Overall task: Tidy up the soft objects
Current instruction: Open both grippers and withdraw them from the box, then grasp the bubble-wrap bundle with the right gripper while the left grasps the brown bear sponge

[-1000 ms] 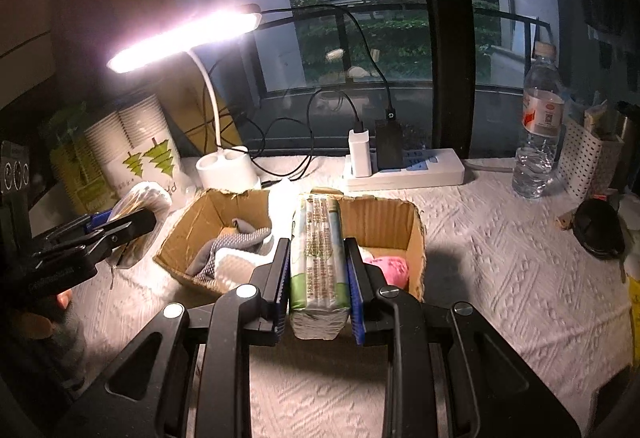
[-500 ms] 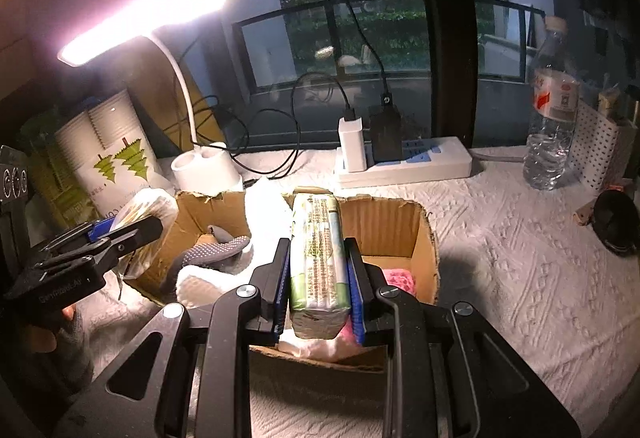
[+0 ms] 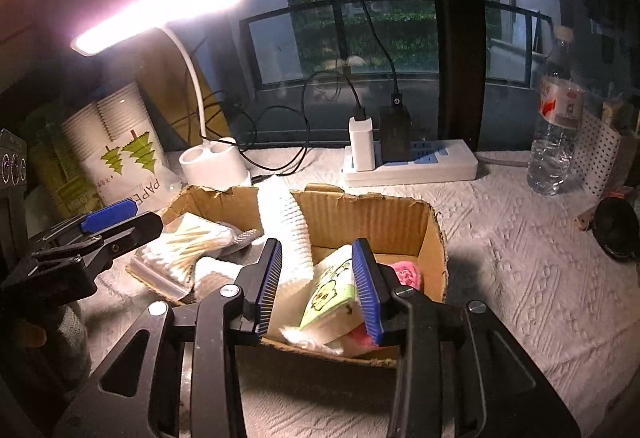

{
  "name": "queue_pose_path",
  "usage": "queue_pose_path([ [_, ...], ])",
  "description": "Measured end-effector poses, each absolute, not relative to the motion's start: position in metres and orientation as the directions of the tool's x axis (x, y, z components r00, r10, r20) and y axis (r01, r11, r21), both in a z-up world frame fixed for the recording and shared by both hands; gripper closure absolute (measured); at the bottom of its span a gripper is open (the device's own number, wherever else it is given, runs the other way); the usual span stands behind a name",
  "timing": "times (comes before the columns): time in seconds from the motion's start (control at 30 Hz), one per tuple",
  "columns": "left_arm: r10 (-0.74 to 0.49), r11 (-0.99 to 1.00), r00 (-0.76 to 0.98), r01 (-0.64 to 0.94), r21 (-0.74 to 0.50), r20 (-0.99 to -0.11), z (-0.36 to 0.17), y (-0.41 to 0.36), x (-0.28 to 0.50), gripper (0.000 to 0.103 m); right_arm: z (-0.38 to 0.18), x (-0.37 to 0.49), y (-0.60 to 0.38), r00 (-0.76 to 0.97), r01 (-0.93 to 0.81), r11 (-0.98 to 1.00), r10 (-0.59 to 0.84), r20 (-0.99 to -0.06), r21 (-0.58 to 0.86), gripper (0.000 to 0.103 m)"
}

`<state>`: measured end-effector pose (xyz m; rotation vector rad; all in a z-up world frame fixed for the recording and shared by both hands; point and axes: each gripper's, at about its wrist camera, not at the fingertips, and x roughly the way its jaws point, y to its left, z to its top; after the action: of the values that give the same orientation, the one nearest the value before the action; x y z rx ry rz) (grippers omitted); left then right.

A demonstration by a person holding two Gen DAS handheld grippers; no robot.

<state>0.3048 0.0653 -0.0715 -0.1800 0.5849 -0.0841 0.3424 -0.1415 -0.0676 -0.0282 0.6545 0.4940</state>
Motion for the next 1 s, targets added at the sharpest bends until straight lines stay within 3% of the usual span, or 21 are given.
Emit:
queue_pose_path([
  [0.57,-0.127,0.979,0.860,0.029,-0.201,-0.494,-0.058,0.069,0.243,0.025,-0.053,0.285,-0.134,0.700,-0.469,0.878,0.438,-0.563,0.100,0.063],
  [0.7,-0.131,0.978,0.858,0.030,-0.205,-0.496,-0.062,0.072,0.231,0.025,-0.055,0.275,-0.127,0.697,-0.472,0.876,0.438,-0.568,0.097,0.052],
  [1.0,-0.125,0.976,0.848,0.012,-0.217,-0.515,-0.079,0.087,0.207,0.025,-0.069,0.258,-0.108,0.670,-0.492,0.865,0.446,-0.594,0.094,0.041],
])
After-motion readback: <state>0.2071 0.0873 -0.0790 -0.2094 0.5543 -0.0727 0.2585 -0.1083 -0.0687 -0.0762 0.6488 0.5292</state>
